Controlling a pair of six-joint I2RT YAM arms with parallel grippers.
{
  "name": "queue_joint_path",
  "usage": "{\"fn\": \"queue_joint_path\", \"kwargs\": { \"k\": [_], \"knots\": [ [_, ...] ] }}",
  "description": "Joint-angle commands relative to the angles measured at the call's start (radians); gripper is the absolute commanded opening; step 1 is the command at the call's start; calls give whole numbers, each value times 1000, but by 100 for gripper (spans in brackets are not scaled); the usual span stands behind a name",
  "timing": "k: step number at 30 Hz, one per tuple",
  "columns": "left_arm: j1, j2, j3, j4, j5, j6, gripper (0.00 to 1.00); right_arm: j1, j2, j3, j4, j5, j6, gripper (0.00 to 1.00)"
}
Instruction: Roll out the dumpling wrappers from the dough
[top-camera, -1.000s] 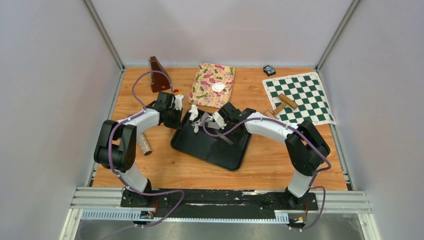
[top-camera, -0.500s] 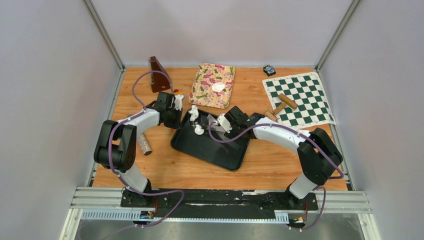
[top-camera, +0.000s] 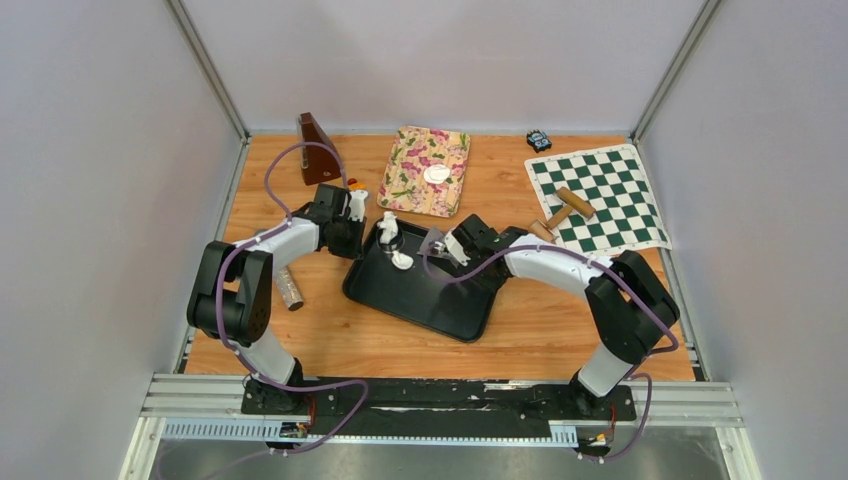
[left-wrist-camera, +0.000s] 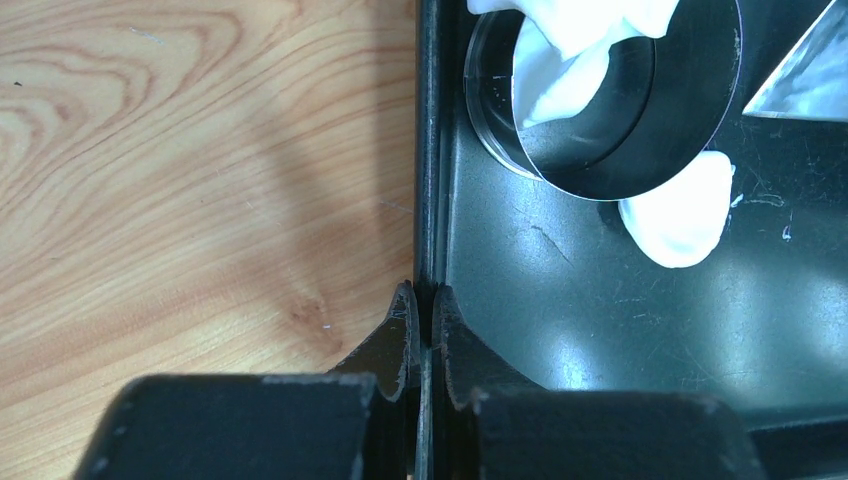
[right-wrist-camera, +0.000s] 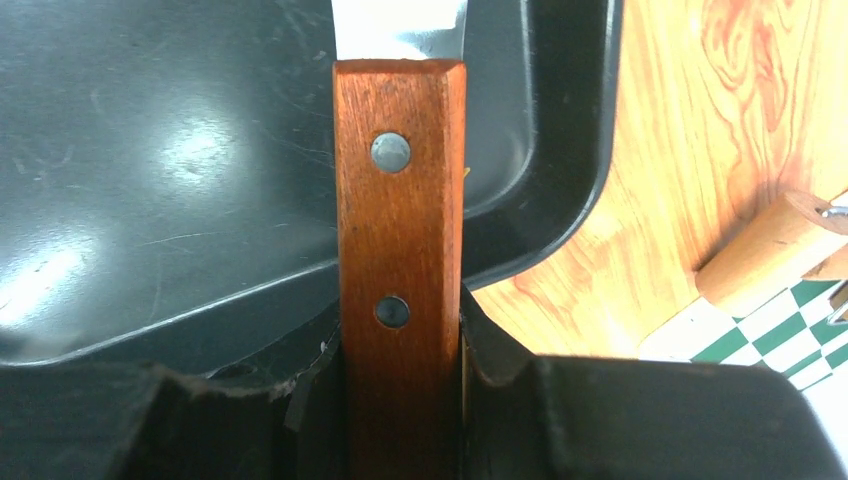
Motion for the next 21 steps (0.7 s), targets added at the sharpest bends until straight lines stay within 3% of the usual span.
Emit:
{"fn": "queue_joint_path", "kwargs": {
  "k": [1, 7, 12, 21],
  "knots": [
    [-6, -54, 0, 11, 28, -5, 0, -26, -29, 34, 39, 48, 0, 0],
    [-7, -52, -1, 13, 33, -7, 0, -8, 17, 33, 43, -17, -38, 0],
    [-6, -54, -2, 14, 30, -8, 0, 5, -45, 59, 43, -58, -27, 0],
    [-6, -49, -2, 16, 30, -9, 0, 37, -13, 106, 33, -55, 6, 0]
  ]
}}
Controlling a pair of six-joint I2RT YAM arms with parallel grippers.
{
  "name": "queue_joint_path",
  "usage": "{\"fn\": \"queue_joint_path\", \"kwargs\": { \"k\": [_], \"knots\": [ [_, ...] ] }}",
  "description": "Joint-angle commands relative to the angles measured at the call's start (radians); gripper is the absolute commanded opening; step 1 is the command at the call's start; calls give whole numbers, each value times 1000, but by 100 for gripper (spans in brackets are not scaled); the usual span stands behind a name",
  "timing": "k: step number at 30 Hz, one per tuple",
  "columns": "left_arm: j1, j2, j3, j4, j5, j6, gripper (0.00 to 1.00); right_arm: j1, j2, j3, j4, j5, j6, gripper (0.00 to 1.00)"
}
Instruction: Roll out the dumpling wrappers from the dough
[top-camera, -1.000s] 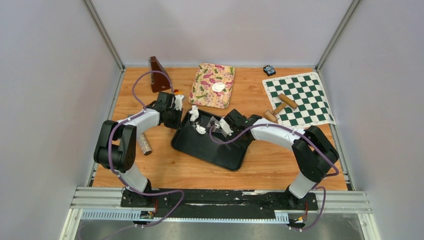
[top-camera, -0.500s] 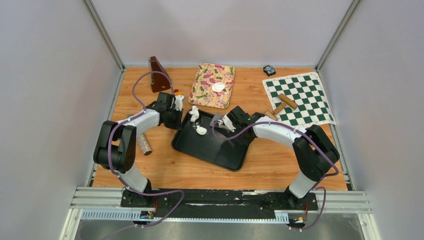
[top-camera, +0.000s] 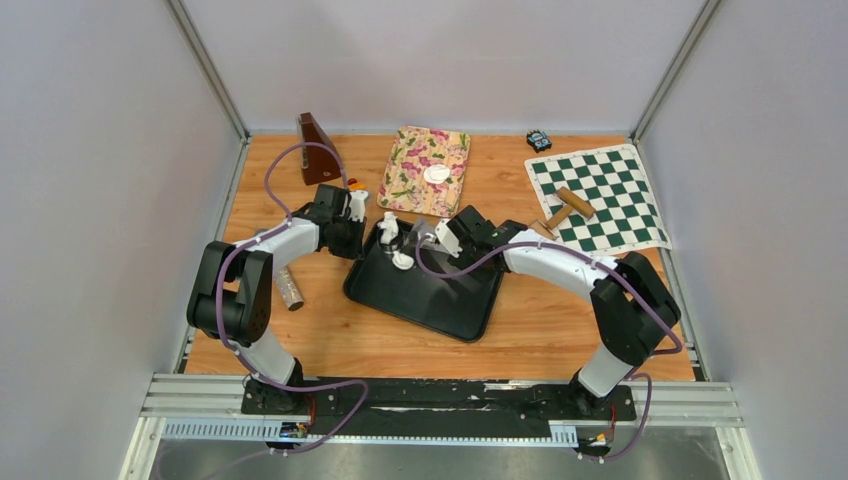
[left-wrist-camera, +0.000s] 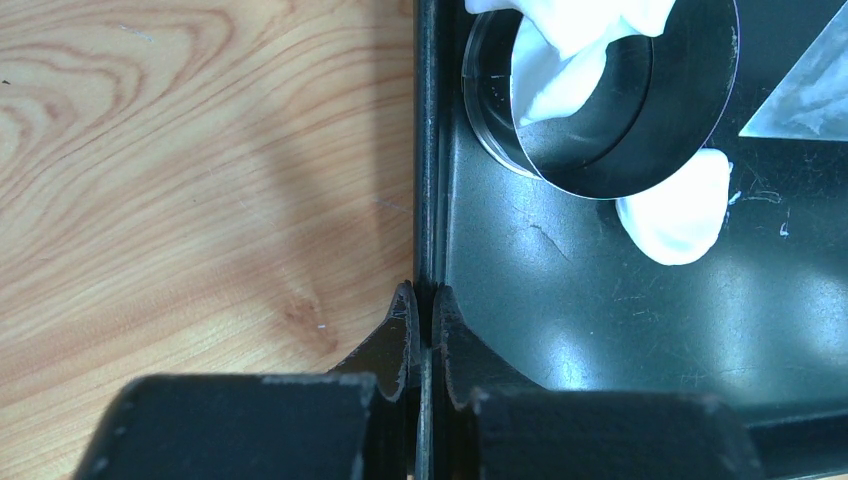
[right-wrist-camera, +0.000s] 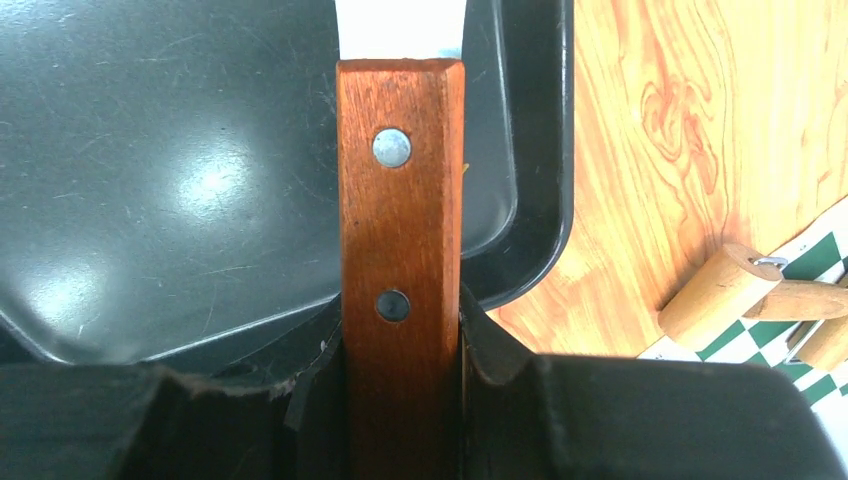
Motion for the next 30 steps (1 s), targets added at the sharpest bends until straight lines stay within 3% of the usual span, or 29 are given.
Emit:
{"fn": "queue_joint_path", "kwargs": {
  "k": [1, 14, 17, 24, 30],
  "knots": [
    [-5, -49, 1, 16, 21, -4, 0, 34, 2, 36, 24, -28, 25, 0],
    [-5, -51, 1, 15, 26, -8, 0, 67, 112, 45, -93, -91, 52, 0],
    [-5, -53, 1, 16, 30, -8, 0, 66, 139, 71, -132, -146, 55, 0],
    [-4, -59, 0, 15, 32, -8, 0, 42, 158, 182, -269, -476, 57, 0],
    [-5, -62, -1, 15, 39, -11, 0, -1, 93, 228, -342, -476, 44, 0]
  ]
}}
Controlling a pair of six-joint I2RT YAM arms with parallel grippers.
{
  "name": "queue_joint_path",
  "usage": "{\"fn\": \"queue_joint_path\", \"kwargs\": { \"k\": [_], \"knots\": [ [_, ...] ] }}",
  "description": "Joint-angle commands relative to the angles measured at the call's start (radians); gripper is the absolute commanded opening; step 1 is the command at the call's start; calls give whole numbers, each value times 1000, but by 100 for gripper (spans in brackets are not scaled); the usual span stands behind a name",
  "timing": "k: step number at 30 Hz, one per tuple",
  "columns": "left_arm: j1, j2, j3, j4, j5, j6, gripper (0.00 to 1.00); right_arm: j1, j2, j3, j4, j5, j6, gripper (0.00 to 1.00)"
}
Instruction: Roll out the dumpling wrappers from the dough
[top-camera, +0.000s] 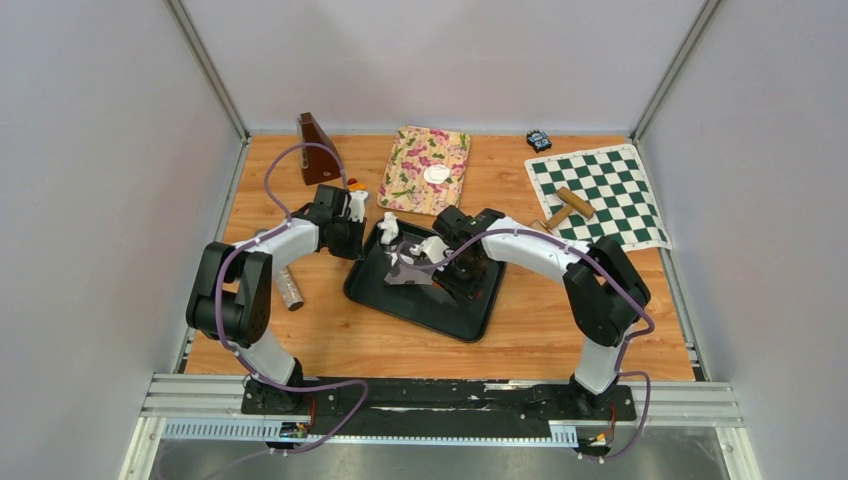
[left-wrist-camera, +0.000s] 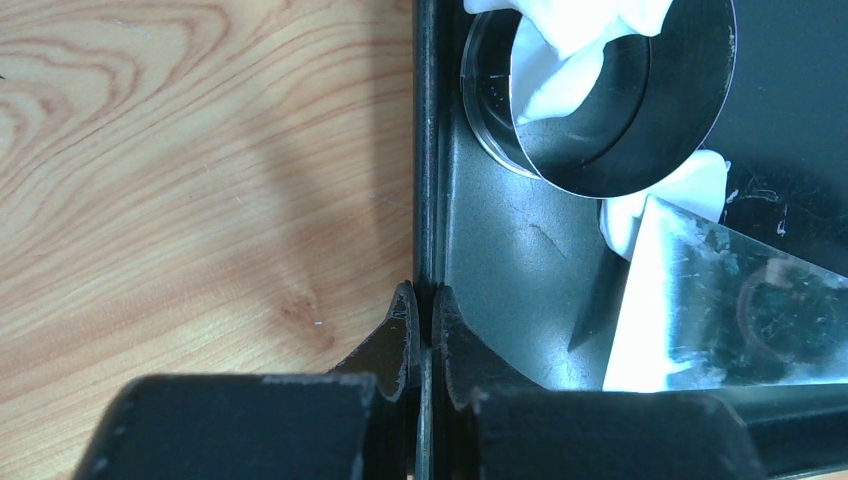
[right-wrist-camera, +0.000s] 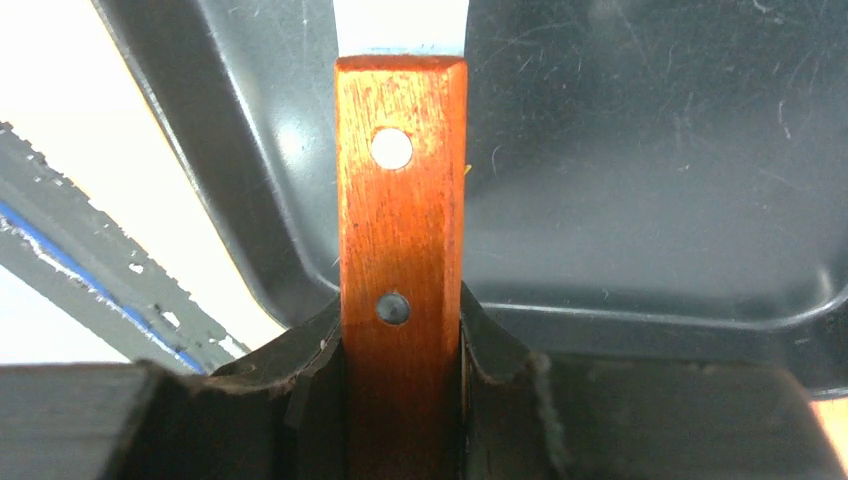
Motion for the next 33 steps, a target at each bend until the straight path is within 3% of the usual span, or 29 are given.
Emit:
{"fn": "queue_joint_path", "kwargs": {
  "k": [1, 10, 17, 33],
  "knots": [
    [-4, -56, 4, 16, 36, -8, 0, -43, -90, 59, -87, -69, -13, 0],
    [-5, -57, 4, 19, 43, -10, 0, -110, -191, -52, -142, 106, -64, 0],
    [-4, -50, 5, 20, 39, -12, 0, -108, -135, -125, -93, 182, -47, 0],
    [-5, -59, -1, 24, 30, -14, 0, -40, 0, -37, -10, 236, 3, 0]
  ]
}}
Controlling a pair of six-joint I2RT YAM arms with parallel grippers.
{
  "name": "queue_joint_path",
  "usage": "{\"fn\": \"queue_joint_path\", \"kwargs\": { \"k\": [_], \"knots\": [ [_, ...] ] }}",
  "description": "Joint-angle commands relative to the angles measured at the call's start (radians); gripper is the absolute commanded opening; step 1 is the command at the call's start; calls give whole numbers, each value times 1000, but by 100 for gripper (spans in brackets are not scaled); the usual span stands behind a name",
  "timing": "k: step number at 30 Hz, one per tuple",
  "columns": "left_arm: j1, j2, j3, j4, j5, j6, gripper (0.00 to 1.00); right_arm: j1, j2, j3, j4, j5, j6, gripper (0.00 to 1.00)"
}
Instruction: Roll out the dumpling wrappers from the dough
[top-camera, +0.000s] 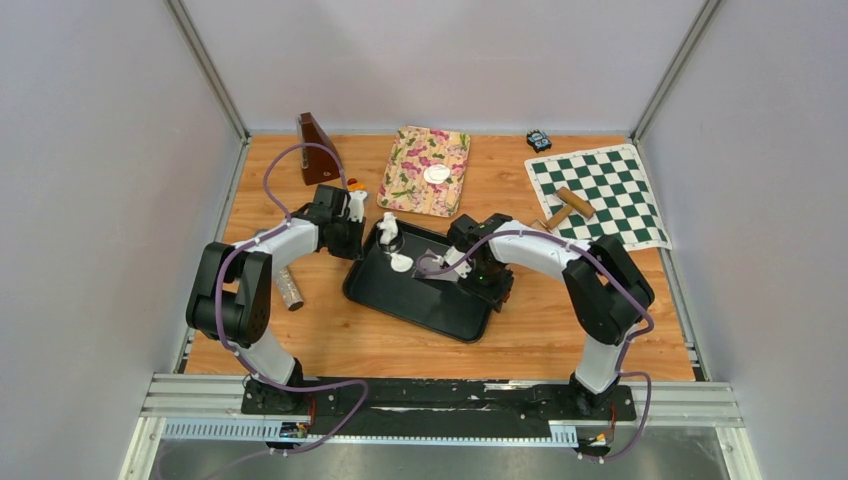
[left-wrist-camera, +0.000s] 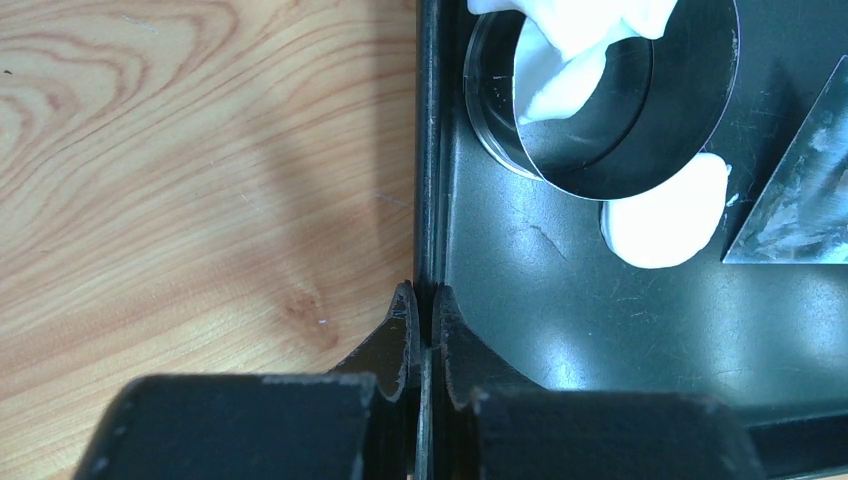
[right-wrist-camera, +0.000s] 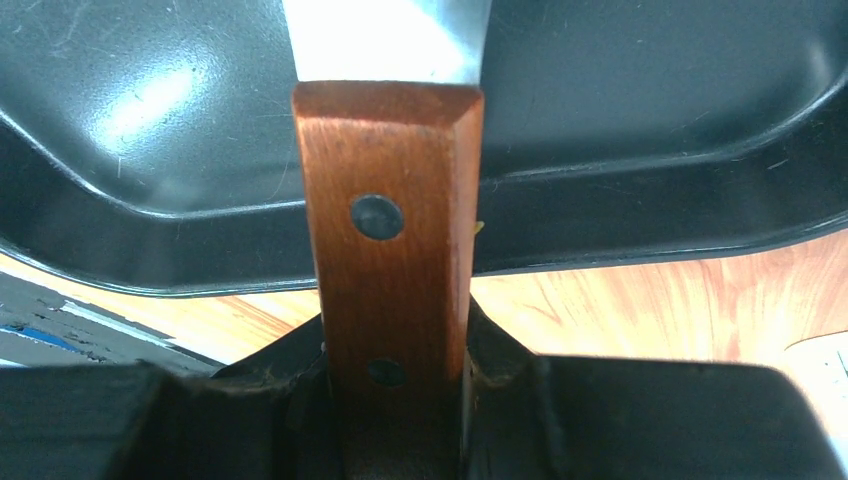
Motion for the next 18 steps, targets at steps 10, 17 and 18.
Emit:
{"fn": "queue_joint_path", "kwargs": {
  "k": [10, 17, 18],
  "knots": [
    [-8, -72, -6, 23, 18, -18, 0, 15, 65, 129, 39, -42, 65, 0],
    [-8, -69, -16, 32, 8, -32, 0, 17, 72, 223, -51, -35, 39, 0],
    [-8, -65, -17, 32, 10, -35, 0, 17, 78, 232, -61, -39, 41, 0]
  ]
}}
